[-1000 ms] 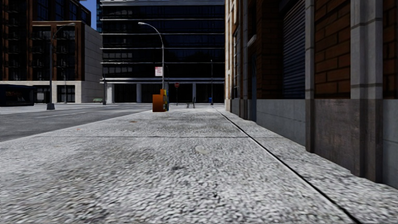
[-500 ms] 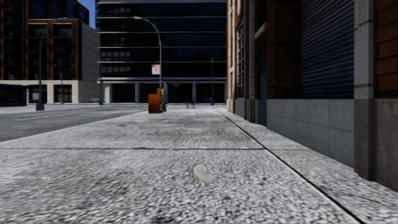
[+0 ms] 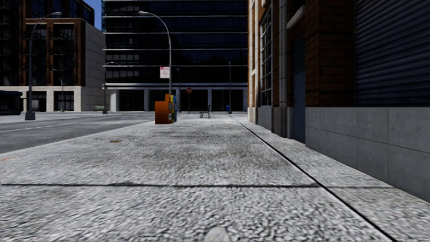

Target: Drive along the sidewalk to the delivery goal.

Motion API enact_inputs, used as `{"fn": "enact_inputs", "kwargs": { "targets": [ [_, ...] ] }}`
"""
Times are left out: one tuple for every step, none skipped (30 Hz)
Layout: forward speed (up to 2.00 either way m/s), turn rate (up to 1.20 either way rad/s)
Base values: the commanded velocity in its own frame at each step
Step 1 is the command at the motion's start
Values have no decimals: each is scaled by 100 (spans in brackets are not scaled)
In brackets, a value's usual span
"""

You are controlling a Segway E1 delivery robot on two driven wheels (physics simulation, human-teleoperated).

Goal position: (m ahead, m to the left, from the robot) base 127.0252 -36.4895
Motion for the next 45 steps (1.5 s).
{"fn": "enact_inputs", "kwargs": {
  "targets": [
    [200, 0],
    [200, 0],
    [200, 0],
    [200, 0],
    [200, 0],
    [200, 0],
    [200, 0],
    [200, 0],
    [200, 0],
    [200, 0],
    [200, 0],
    [200, 0],
    [200, 0],
    [200, 0],
    [200, 0],
    [200, 0],
    [200, 0],
    [200, 0],
    [200, 0],
    [200, 0],
    [200, 0],
    [200, 0],
    [200, 0],
    [200, 0],
    [200, 0],
    [200, 0],
    [200, 0],
    [200, 0],
    [200, 0],
    [200, 0],
    [200, 0],
    [200, 0],
    [200, 0],
    [200, 0],
    [200, 0],
    [200, 0],
    [200, 0],
    [200, 0],
    [200, 0],
    [200, 0],
    [200, 0],
    [200, 0],
    [200, 0],
    [200, 0],
    [200, 0]
  ]
}}
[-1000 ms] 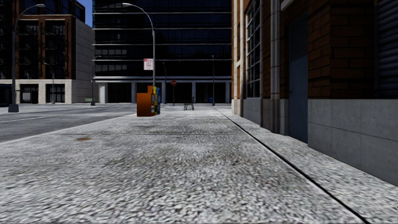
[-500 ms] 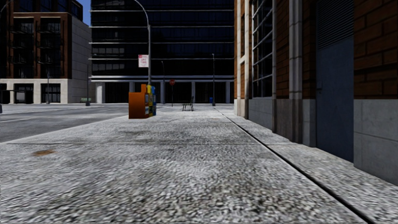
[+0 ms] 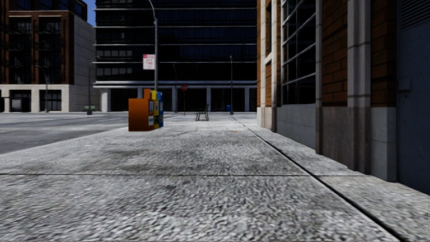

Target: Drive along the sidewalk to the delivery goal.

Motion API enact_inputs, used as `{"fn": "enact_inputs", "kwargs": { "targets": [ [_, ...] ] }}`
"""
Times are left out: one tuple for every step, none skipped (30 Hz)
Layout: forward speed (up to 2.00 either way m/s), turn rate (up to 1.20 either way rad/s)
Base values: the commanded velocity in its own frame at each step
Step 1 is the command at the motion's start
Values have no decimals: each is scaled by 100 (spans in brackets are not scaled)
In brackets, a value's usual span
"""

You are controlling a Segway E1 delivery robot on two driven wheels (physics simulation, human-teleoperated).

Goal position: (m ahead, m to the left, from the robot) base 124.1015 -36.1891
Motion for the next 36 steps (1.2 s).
{"fn": "enact_inputs", "kwargs": {
  "targets": [
    [200, 0],
    [200, 0],
    [200, 0],
    [200, 0],
    [200, 0],
    [200, 0],
    [200, 0],
    [200, 0],
    [200, 0],
    [200, 0],
    [200, 0],
    [200, 0],
    [200, 0],
    [200, 0],
    [200, 0],
    [200, 0],
    [200, 0],
    [200, 0],
    [200, 0],
    [200, 0],
    [200, 0],
    [200, 0],
    [200, 0],
    [200, 0],
    [200, 0],
    [200, 0],
    [200, 0],
    [200, 0],
    [200, 0],
    [200, 0],
    [200, 0],
    [200, 0],
    [200, 0],
    [200, 0],
    [200, 0],
    [200, 0]
  ]
}}
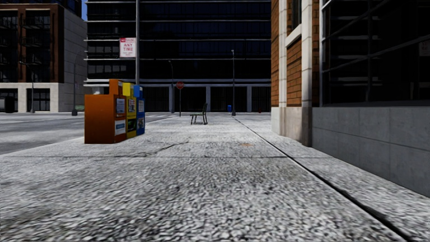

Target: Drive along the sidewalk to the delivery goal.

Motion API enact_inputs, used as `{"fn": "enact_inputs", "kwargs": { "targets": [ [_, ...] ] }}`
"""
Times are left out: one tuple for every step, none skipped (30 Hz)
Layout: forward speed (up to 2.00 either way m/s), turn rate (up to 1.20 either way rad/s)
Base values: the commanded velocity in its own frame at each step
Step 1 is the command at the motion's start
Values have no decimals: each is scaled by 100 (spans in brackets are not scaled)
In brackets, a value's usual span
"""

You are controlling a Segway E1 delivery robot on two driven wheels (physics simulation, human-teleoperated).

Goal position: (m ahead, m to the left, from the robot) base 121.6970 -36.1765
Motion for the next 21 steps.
{"fn": "enact_inputs", "kwargs": {
  "targets": [
    [200, 0],
    [200, 0],
    [200, 0],
    [200, 0],
    [200, 0],
    [200, 0],
    [200, 0],
    [200, 0],
    [200, 0],
    [200, 0],
    [200, 0],
    [200, 0],
    [200, 0],
    [200, 0],
    [200, 0],
    [200, 0],
    [200, 0],
    [200, 0],
    [200, 0],
    [200, 0],
    [200, 0]
  ]
}}
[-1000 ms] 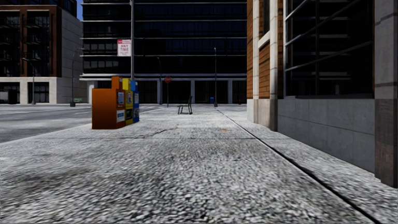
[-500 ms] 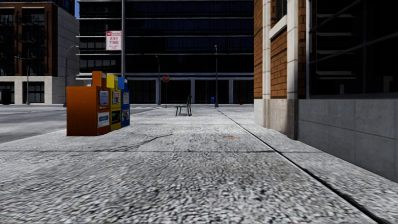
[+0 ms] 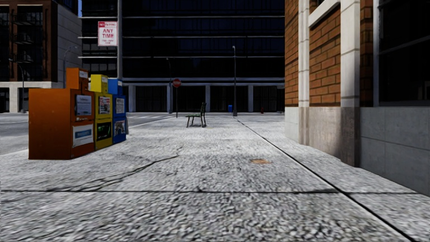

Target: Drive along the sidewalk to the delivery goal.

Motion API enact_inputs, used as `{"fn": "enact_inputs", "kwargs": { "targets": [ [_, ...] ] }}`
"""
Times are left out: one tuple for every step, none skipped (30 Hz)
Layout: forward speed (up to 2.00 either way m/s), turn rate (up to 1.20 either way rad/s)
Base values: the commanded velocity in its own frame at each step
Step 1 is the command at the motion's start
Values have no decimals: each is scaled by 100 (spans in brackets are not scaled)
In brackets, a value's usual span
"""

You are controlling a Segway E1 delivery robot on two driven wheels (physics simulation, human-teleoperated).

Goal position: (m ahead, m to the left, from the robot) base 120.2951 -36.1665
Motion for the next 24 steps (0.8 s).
{"fn": "enact_inputs", "kwargs": {
  "targets": [
    [200, 0],
    [200, 0],
    [200, 0],
    [200, 0],
    [200, 0],
    [200, 0],
    [200, 0],
    [200, 0],
    [200, 0],
    [200, 0],
    [200, 0],
    [200, 0],
    [200, 0],
    [200, 0],
    [200, 0],
    [200, 0],
    [200, 0],
    [200, 0],
    [200, 0],
    [200, 0],
    [200, 0],
    [200, 0],
    [200, 0],
    [200, 0]
  ]
}}
